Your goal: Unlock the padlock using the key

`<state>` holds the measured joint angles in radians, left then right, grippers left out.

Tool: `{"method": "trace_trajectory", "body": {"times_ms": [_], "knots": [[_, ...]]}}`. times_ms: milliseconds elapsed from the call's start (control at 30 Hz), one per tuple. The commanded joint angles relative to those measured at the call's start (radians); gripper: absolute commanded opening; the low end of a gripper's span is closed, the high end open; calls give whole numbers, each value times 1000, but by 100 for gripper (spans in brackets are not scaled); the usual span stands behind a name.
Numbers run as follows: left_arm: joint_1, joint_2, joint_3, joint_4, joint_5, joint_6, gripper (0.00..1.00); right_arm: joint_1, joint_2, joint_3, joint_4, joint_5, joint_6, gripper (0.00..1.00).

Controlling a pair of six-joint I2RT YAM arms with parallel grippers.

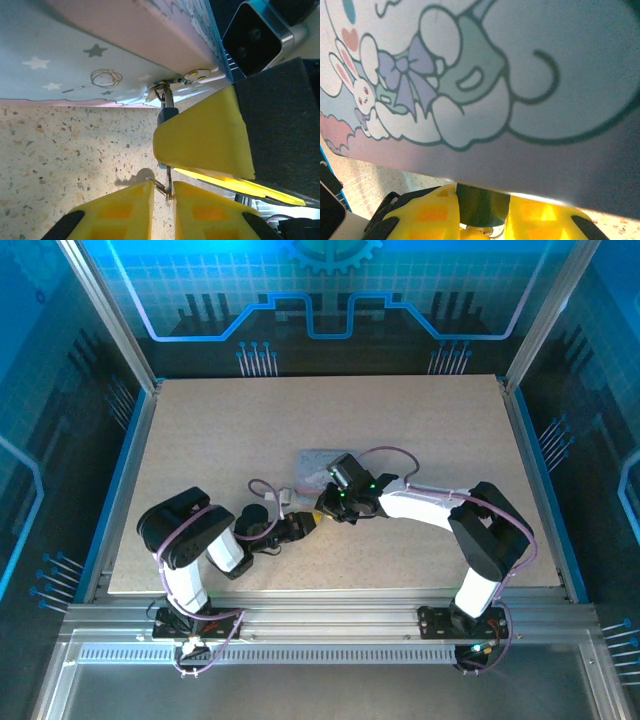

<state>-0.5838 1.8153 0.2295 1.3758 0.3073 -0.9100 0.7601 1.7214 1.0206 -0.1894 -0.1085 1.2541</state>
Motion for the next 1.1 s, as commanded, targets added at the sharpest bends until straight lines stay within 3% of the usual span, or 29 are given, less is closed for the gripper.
{"method": "trace_trajectory", "body": {"times_ms": [0, 300, 500, 1067], "knots": [[-6, 13, 13, 14, -27, 25, 11, 3, 1, 5, 40, -31, 18, 5], [-15, -12, 2, -18, -51, 90, 0, 4, -9, 11, 19, -27, 17, 5], [-30, -59, 23, -108, -61, 148, 0, 3, -17, 21, 0, -24, 15, 5], [-132, -441, 154, -732, -238, 520, 0, -15, -60, 52, -55, -52, 3, 5]]}}
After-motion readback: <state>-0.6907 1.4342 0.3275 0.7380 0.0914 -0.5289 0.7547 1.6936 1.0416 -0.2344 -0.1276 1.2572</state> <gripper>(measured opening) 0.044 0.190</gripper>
